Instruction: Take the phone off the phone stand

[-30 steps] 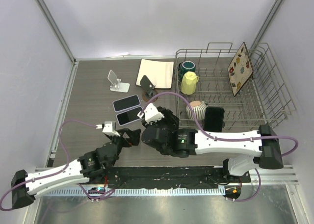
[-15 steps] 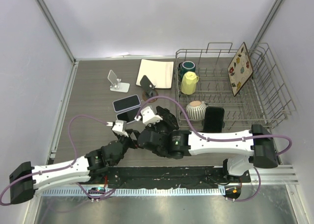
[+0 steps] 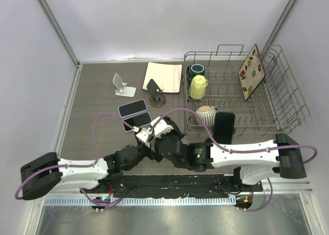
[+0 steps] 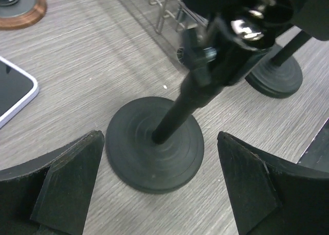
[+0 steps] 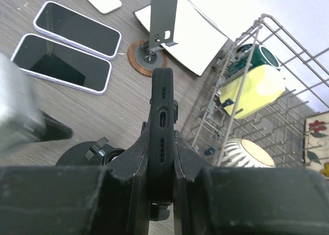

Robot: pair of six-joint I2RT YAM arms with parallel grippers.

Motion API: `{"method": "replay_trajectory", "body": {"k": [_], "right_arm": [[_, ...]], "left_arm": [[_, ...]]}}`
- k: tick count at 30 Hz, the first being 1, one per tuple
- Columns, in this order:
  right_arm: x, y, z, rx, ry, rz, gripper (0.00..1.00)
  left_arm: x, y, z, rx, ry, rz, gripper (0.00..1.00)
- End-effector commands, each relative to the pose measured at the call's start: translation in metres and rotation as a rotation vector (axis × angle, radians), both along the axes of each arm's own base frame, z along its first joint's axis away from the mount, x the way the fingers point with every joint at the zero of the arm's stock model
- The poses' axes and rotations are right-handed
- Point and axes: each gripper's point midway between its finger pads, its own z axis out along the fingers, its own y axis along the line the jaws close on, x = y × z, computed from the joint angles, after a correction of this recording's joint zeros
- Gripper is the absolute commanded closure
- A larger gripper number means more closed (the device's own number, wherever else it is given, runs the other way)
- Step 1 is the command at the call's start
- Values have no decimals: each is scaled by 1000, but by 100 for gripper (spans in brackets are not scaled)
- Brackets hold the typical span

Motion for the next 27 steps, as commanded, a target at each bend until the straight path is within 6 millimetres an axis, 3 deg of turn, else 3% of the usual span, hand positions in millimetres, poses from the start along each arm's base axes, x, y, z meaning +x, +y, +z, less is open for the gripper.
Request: {"method": "replay_trajectory", "body": {"k": [1,3,5,6,10,16,17,19,27], "right_arm": [[-12,38,26,248,44,148,99],[-14,38,24,253,53,168,99],[-15,37,25,263,55,170,99],[-15,37,23,262,57,172,99],[-17,33,24,281,64,184,99],[-18,31,22,270,65,192,99],[-18,31,22,269,65,196,99],[-20,33,22,258,65,217,99],[-26,21,23,242,89,252,99]], "left_arm": [[11,-40,46,-75,-163,-81,5],[18,-48,57,-120,-194,-88,7],[23,-54,48,-122,-186,-100,11],[28,-56,54,-155,-201,-101,13],[34,-64,47,-163,-199,-117,25],[34,-70,42,-162,-208,-142,66],[34,-70,41,-156,-209,-144,83],[34,-69,37,-149,-201,-137,100],[55,-39,22,-203,-118,-12,100]]}}
